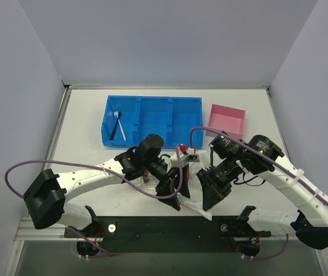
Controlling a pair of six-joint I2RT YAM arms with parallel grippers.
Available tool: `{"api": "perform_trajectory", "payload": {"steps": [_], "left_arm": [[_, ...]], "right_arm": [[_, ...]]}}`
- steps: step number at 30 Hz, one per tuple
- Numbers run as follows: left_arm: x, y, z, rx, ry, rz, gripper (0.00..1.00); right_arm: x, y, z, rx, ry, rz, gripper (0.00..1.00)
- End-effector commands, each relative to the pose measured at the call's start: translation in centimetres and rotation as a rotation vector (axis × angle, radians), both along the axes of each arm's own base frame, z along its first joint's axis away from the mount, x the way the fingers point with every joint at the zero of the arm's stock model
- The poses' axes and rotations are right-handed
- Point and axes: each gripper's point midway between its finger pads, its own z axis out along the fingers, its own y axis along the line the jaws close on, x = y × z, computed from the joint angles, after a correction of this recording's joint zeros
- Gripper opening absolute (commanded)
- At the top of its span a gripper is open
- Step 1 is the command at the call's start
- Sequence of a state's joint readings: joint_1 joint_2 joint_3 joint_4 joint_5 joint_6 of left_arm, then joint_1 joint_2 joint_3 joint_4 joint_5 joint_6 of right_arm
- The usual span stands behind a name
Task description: Prepare toiletry sets of a toothbrush and toothpaste on the tray
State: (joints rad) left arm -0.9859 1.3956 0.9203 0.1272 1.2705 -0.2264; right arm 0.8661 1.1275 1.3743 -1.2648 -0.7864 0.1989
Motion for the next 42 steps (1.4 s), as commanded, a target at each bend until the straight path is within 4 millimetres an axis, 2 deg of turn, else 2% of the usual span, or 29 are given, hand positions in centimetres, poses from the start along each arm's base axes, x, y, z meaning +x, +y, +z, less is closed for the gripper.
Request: {"api": "perform_trajectory", "payload": {"steps": [1, 5, 8, 13, 15, 16, 19, 25, 28, 32, 35, 37, 42], "left_arm": [[-1.1, -0.4, -0.5, 0.066, 0.071, -0.028, 0.74], [-1.0, -0.5, -0.8, 0.079, 0.083, -0.024, 0.58], [-1.1, -0.5, -0.7, 0.078, 0.092, -0.024, 0.53], [-1.2, -0.5, -0.4, 0.068, 0.094, -0.026, 0.39], [-1.2, -0.4, -0.3, 0.065, 0.093, -0.029, 0.33], [-1.2, -0.4, -0.3, 0.065, 0.094, -0.03, 0.26], [-1.2, -0.3, -0.2, 0.059, 0.088, -0.024, 0.19], [-0.2, -0.7, 0.5, 0.024, 0.046, 0.054, 0.1], [0.7, -0.9, 1.0, -0.006, 0.03, 0.117, 0.0], [1.8, -0.9, 1.9, -0.056, 0.025, 0.185, 0.0], [3.6, -0.6, 2.9, -0.115, 0.014, 0.279, 0.0], [5.0, -0.2, 3.7, -0.148, 0.004, 0.35, 0.0], [6.2, 0.4, 4.4, -0.178, -0.019, 0.413, 0.0]], "right_arm": [[0.6, 2.1, 2.0, 0.17, -0.088, 0.07, 0.0], [0.7, 2.1, 1.9, 0.173, -0.096, 0.065, 0.0], [0.7, 2.0, 2.0, 0.18, -0.107, 0.064, 0.0], [0.9, 1.9, 1.9, 0.181, -0.128, 0.046, 0.0], [1.0, 1.8, 1.9, 0.178, -0.143, 0.036, 0.0], [1.5, 1.6, 1.6, 0.163, -0.165, 0.022, 0.0], [2.3, 1.4, 1.3, 0.14, -0.21, -0.007, 0.0], [4.6, 1.3, 0.9, 0.138, -0.314, -0.111, 0.22], [6.1, 1.3, 1.1, 0.164, -0.354, -0.192, 0.31], [8.0, 0.8, 1.5, 0.201, -0.394, -0.299, 0.48], [9.1, 0.2, 2.0, 0.23, -0.441, -0.381, 0.57], [9.5, 0.0, 2.4, 0.265, -0.469, -0.42, 0.6], [9.9, 0.2, 3.3, 0.342, -0.51, -0.472, 0.63]]}}
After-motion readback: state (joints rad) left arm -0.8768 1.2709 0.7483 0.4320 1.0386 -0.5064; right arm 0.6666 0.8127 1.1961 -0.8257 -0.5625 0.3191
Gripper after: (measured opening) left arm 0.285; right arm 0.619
